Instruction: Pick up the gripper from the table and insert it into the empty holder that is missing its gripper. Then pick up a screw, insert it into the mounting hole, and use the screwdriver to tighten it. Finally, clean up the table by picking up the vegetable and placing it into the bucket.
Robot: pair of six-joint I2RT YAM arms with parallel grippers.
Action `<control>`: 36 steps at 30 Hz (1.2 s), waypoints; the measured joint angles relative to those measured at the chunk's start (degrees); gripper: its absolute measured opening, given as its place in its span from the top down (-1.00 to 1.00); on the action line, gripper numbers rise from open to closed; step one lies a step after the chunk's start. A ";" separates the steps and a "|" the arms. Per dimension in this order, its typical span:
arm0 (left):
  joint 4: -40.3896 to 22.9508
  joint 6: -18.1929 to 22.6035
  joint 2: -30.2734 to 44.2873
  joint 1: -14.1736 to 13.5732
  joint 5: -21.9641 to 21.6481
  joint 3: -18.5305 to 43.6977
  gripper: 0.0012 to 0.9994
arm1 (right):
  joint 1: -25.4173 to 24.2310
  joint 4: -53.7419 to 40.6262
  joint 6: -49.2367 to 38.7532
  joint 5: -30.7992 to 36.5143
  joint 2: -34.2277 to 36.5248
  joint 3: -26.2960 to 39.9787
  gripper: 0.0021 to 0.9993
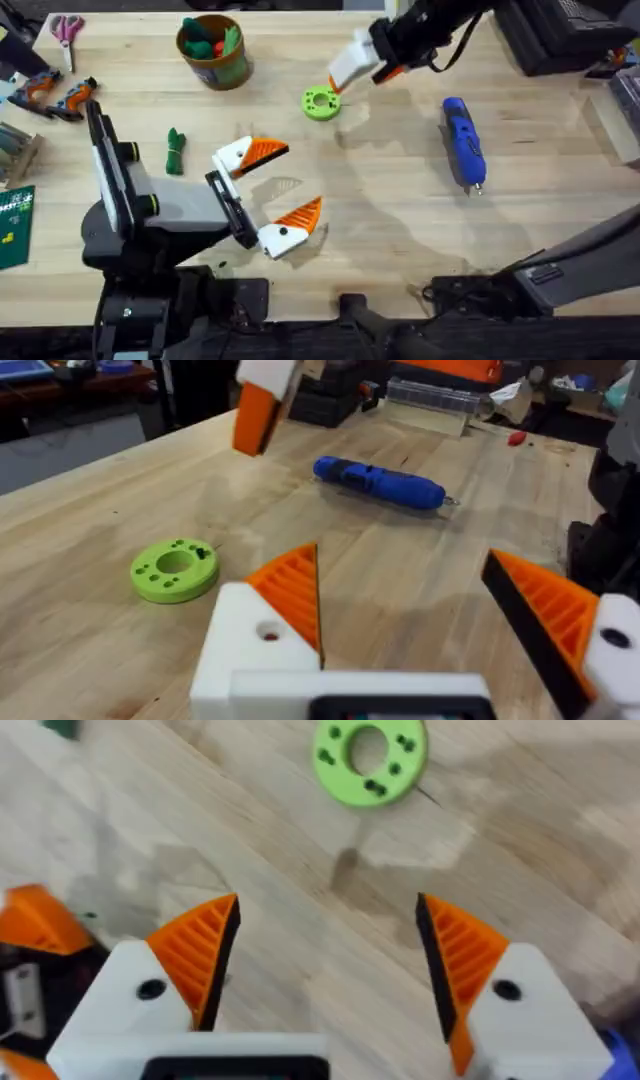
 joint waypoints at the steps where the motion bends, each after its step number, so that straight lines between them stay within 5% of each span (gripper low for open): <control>1: 0.00 0.00 0.01 0.00 0.01 0.00 -0.97 | 0.64 -0.84 -0.34 1.99 -0.05 0.00 -0.99; 11: 0.00 0.00 0.01 0.00 0.00 0.00 -0.97 | 9.08 1.62 -1.34 17.47 0.06 0.00 -0.99; 29: 0.00 0.00 0.02 0.00 0.01 0.00 -0.97 | 11.26 12.02 -2.26 20.50 10.10 0.00 -0.96; 36: 0.00 0.00 0.02 0.00 0.02 0.00 -0.97 | 11.92 13.48 -2.68 20.50 13.22 0.00 -0.69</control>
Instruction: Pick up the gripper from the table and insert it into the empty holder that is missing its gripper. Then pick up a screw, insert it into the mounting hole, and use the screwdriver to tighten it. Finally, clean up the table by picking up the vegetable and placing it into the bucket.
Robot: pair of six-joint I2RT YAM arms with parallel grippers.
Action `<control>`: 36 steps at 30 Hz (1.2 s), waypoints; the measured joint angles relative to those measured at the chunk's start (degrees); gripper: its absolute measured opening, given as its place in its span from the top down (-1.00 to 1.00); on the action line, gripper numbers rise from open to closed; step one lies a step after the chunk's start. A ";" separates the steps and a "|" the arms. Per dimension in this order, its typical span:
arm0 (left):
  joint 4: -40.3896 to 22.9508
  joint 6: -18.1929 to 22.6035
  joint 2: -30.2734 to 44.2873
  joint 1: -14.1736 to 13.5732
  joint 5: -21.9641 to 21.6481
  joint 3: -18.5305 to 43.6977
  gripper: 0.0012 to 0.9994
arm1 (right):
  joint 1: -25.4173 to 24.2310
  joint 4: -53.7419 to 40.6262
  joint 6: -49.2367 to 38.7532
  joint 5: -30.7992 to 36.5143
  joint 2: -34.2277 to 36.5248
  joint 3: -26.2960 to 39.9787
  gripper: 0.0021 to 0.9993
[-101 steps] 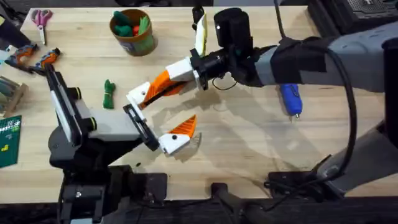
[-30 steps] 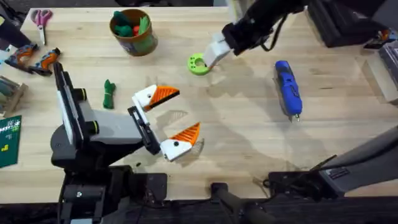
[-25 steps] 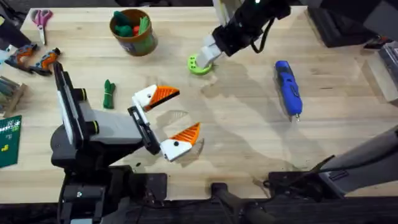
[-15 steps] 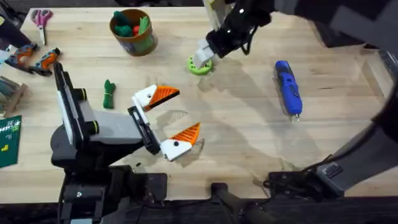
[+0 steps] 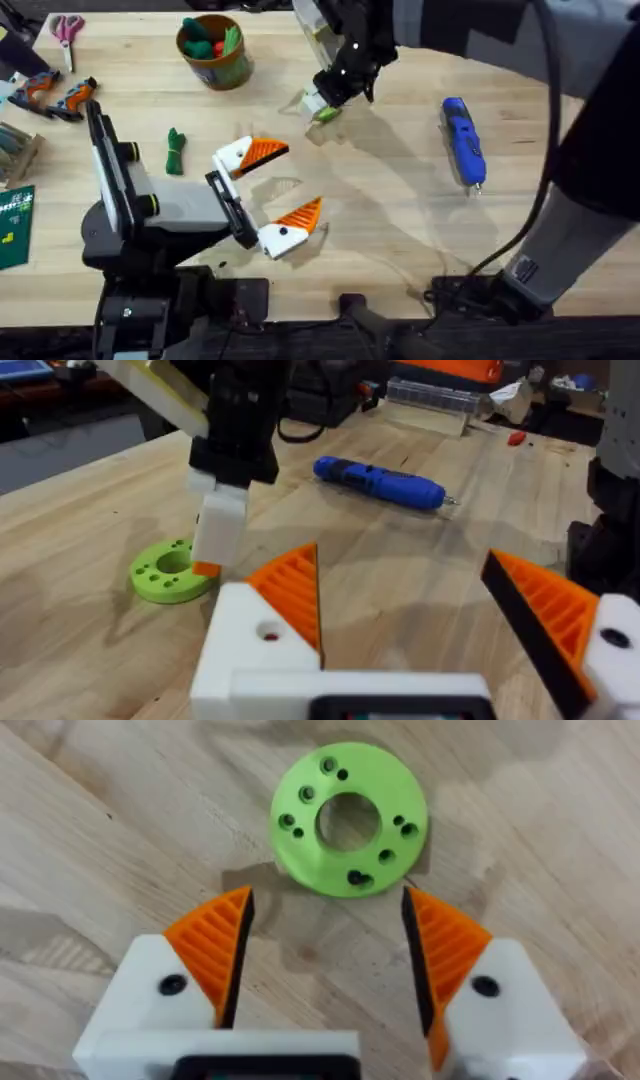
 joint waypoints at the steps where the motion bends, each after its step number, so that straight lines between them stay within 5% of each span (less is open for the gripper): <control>1: 0.00 0.00 -0.01 0.00 0.00 0.00 -0.97 | 0.01 -0.01 -0.02 0.02 0.33 0.00 -0.64; 18: 0.00 0.00 -0.01 0.00 0.00 0.00 -0.97 | 0.41 1.43 -0.02 0.01 2.53 0.00 -0.59; 26: 0.00 0.00 -0.02 0.00 0.00 0.00 -0.97 | 0.63 1.93 0.00 0.24 2.99 0.00 -0.28; 36: 0.00 0.00 0.00 0.00 0.00 0.00 -0.97 | 0.63 3.69 -0.02 0.22 3.00 0.00 -0.28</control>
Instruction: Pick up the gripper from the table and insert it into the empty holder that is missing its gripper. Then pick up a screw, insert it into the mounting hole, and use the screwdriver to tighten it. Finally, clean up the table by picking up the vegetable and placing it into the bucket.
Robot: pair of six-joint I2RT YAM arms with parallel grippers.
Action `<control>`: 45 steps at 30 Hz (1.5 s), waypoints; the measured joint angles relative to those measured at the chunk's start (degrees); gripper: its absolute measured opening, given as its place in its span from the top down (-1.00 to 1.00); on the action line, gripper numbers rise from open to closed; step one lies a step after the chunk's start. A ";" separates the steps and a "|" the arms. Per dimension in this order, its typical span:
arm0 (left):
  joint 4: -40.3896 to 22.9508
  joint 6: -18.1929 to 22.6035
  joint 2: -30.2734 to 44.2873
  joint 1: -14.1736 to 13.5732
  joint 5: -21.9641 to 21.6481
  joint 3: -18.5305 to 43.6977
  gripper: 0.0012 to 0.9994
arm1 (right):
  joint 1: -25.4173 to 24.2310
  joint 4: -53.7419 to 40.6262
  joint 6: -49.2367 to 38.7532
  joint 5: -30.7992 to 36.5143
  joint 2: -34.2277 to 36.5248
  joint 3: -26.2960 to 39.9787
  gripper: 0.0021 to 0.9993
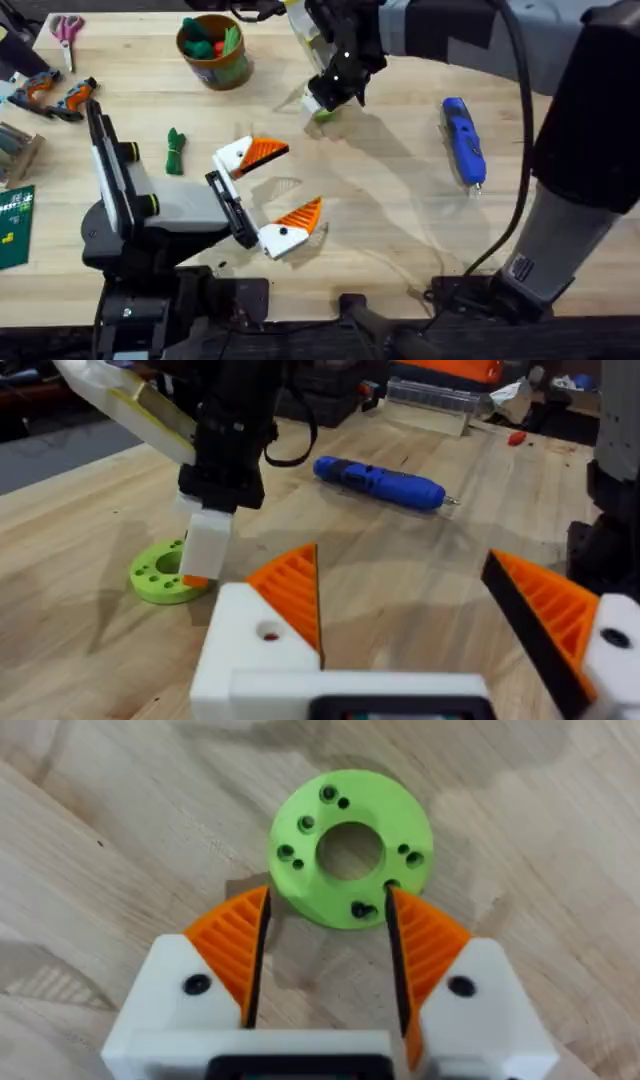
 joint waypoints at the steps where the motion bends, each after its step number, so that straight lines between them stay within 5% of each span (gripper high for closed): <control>1: 0.00 0.00 -0.01 0.00 0.00 0.00 -0.97 | 0.00 0.01 0.00 0.00 -0.01 0.00 -0.28; 9: 0.00 0.00 0.00 0.00 0.00 0.00 -0.97 | 0.00 -0.13 -0.02 0.00 -0.01 0.00 0.13; 25: 0.00 0.00 0.00 0.00 0.00 0.00 -0.97 | 0.00 -1.25 -0.07 0.11 0.01 0.00 0.20; 33: 0.00 0.00 -0.02 0.00 0.00 0.00 -0.97 | 0.00 -1.29 -0.17 1.64 -0.01 0.00 0.44; 40: 0.00 0.01 -0.01 0.00 -0.01 0.00 -0.97 | 0.00 -1.29 -0.13 2.97 0.01 0.00 0.98; 45: 0.00 0.00 0.00 0.00 -0.02 0.00 -0.97 | 0.00 -1.29 -0.18 3.00 0.00 0.00 0.99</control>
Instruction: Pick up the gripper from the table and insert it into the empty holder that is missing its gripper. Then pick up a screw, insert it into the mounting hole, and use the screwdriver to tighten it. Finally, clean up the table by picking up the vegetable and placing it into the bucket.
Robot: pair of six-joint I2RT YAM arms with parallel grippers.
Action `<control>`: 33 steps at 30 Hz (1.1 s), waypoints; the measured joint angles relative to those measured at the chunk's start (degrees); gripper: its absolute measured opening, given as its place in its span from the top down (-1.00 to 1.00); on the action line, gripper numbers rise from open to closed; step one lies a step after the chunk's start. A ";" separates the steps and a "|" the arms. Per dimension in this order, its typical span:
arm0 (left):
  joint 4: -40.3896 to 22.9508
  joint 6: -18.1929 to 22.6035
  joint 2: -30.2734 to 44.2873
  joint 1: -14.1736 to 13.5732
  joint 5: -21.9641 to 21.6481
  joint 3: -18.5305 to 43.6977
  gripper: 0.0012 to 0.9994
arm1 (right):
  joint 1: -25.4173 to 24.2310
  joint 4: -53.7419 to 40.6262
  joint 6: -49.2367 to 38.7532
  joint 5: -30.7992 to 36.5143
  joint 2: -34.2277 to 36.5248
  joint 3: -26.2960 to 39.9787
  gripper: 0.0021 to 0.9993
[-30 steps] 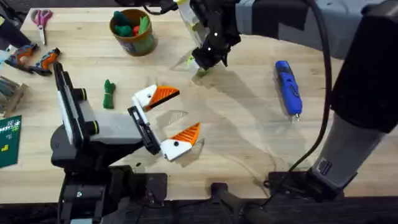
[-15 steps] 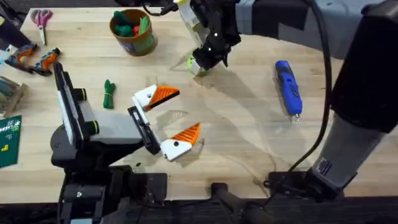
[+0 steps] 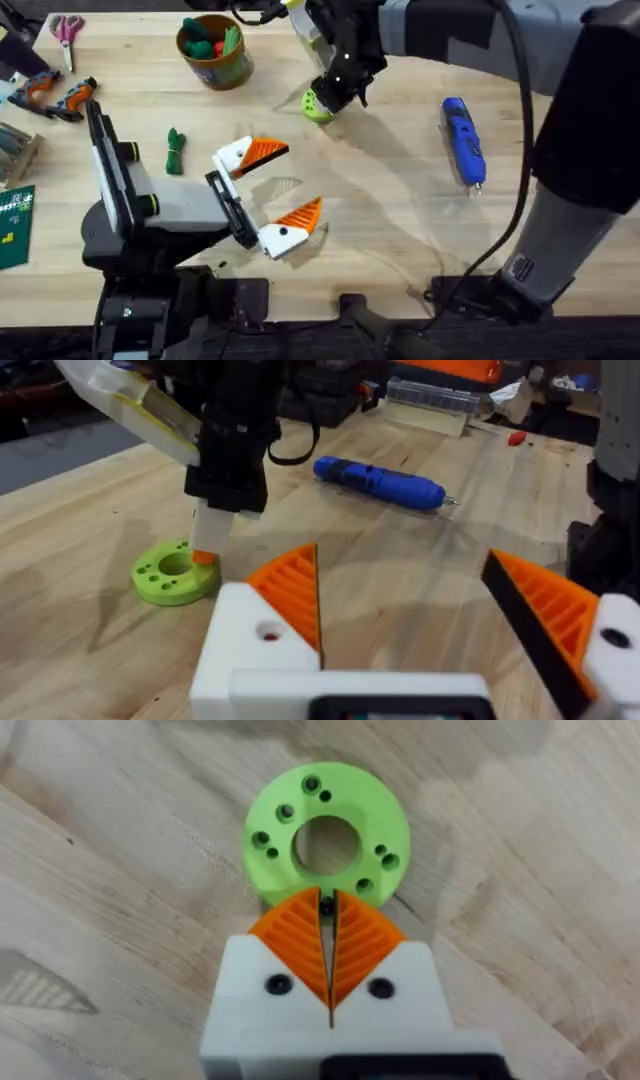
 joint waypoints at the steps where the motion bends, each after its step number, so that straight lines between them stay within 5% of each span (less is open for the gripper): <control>1: 0.00 0.00 -0.01 0.00 0.00 0.00 -0.97 | 0.00 0.00 0.00 0.00 0.00 0.00 0.99; 10: 0.00 0.00 0.00 0.00 0.02 0.00 -0.97 | 0.00 -5.73 -0.01 0.00 0.00 3.21 0.99; 23: 0.00 0.00 0.00 0.00 0.02 0.00 -0.97 | 0.32 -21.25 -1.51 0.00 -0.09 19.17 0.99; 33: 0.00 0.00 -0.01 0.00 0.01 0.00 -0.97 | 7.27 -28.06 -3.16 -0.22 -4.45 27.23 0.99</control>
